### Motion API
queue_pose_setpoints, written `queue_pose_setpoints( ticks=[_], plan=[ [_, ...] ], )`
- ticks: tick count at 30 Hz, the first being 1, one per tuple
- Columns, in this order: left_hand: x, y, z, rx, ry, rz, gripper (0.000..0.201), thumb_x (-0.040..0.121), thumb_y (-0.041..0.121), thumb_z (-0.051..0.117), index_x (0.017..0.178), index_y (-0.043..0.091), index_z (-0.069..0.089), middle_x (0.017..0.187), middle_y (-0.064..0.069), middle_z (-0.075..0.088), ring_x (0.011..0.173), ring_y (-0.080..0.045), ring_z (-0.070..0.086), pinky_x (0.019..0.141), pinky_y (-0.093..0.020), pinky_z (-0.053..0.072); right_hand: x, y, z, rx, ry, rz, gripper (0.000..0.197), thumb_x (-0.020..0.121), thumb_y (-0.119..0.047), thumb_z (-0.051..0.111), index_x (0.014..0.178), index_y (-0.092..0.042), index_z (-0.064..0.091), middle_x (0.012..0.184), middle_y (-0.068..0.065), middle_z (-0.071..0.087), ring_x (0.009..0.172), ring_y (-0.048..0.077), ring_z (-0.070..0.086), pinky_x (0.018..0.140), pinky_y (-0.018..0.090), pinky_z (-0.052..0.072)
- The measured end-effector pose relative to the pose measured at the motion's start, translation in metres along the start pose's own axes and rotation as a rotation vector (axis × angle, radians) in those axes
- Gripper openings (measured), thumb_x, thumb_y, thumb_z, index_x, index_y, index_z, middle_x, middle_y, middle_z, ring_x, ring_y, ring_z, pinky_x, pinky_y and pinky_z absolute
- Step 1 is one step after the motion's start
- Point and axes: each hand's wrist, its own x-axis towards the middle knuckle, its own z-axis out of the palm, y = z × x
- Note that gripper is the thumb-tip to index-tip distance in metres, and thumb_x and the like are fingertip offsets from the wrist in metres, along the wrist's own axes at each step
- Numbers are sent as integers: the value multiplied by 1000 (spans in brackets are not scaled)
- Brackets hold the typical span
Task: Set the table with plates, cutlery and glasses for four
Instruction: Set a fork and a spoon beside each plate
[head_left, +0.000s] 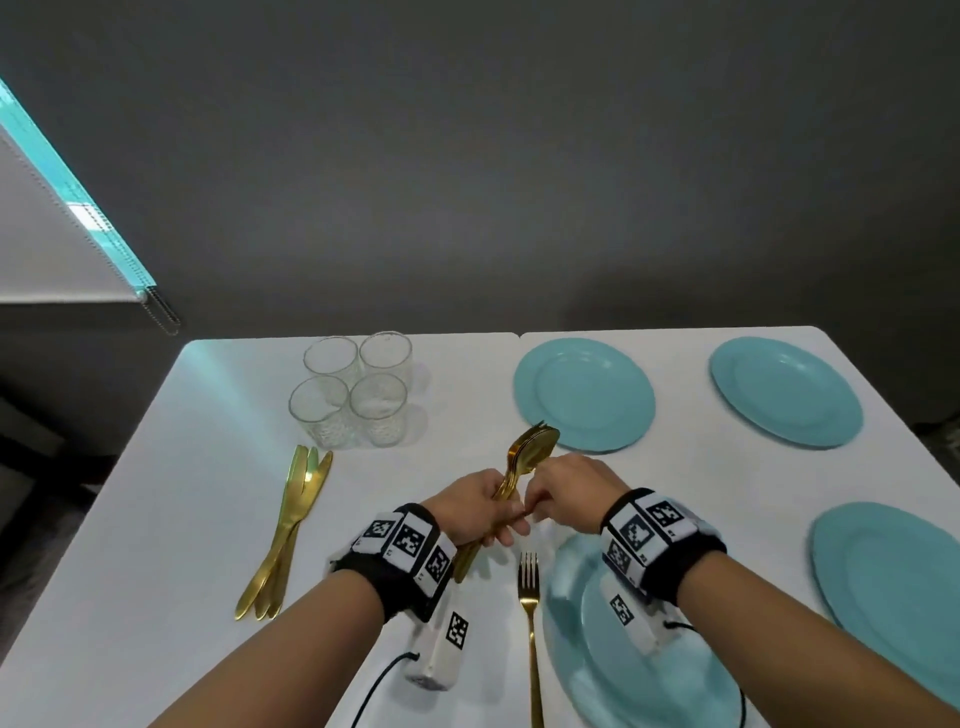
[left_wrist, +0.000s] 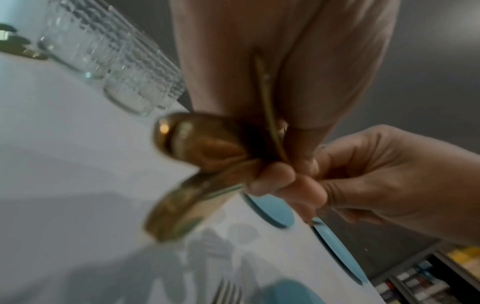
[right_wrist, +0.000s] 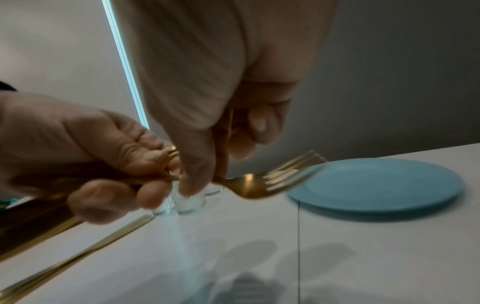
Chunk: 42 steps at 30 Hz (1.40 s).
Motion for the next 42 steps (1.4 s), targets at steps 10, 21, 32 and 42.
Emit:
queue_pose_setpoints(
  ticks=[10, 21, 32, 42],
  plan=[
    [44, 20, -78, -209, 543, -18, 14, 97, 11, 43, 83, 15, 45, 77, -3, 63, 58, -15, 56, 50, -22, 41, 100, 52, -28, 193, -51, 336, 25, 81, -29, 72, 102, -18, 74, 115, -1, 67, 110, 20, 60, 95, 25, 48],
    [73, 27, -98, -244, 511, -5, 9, 97, 15, 44, 89, 15, 47, 81, -2, 66, 58, -13, 58, 51, -19, 43, 203, 31, -13, 398, -88, 619, 40, 81, -38, 71, 104, -6, 63, 112, 5, 66, 105, 20, 63, 70, 23, 41],
    [82, 22, -102, -274, 517, -29, 10, 97, 16, 47, 88, 19, 48, 84, -4, 67, 62, -14, 59, 54, -21, 44, 226, 35, -10, 413, 133, 629, 9, 86, -16, 64, 80, -9, 60, 93, 9, 68, 79, 24, 64, 62, 24, 42],
    [79, 21, -101, -335, 521, -35, 8, 97, 17, 46, 90, 16, 48, 79, -2, 66, 58, -13, 58, 51, -21, 43, 226, 34, -11, 474, 194, 601, 13, 90, -8, 52, 91, -4, 64, 99, 14, 68, 86, 29, 66, 64, 27, 46]
  ],
)
